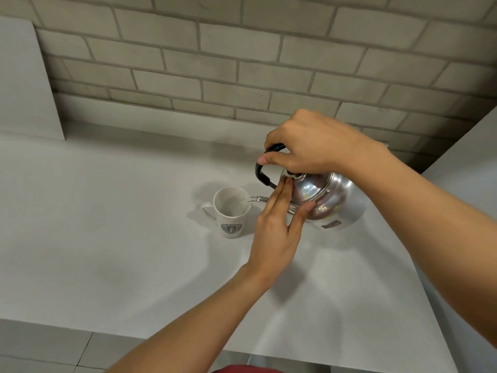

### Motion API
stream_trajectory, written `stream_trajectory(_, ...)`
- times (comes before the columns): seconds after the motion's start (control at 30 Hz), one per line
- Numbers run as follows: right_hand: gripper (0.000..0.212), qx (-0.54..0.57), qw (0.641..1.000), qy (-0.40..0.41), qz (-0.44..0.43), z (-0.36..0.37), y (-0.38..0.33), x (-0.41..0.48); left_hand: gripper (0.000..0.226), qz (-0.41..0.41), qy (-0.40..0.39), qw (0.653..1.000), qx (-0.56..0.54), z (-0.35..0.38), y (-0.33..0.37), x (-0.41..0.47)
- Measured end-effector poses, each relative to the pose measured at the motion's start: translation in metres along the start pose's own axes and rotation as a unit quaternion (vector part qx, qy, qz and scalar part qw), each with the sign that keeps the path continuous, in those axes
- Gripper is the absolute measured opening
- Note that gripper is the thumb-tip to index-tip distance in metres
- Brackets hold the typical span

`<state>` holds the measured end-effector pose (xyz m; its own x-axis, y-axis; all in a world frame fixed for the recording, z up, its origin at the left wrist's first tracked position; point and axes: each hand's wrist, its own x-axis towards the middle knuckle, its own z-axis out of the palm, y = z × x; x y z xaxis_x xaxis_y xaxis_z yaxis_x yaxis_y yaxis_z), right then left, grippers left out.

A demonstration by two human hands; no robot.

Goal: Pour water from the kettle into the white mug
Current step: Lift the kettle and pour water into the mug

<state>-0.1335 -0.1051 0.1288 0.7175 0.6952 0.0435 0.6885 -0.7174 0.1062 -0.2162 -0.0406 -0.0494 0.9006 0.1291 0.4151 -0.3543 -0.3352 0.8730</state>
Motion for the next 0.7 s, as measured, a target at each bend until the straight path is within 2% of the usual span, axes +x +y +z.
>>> stream_trajectory(0.7, 0.044, -0.03, 0.999, -0.005, -0.019, -0.016, -0.005, 0.009, 0.062, -0.04, 0.025, 0.996, -0.075, 0.004, 0.01, 0.006)
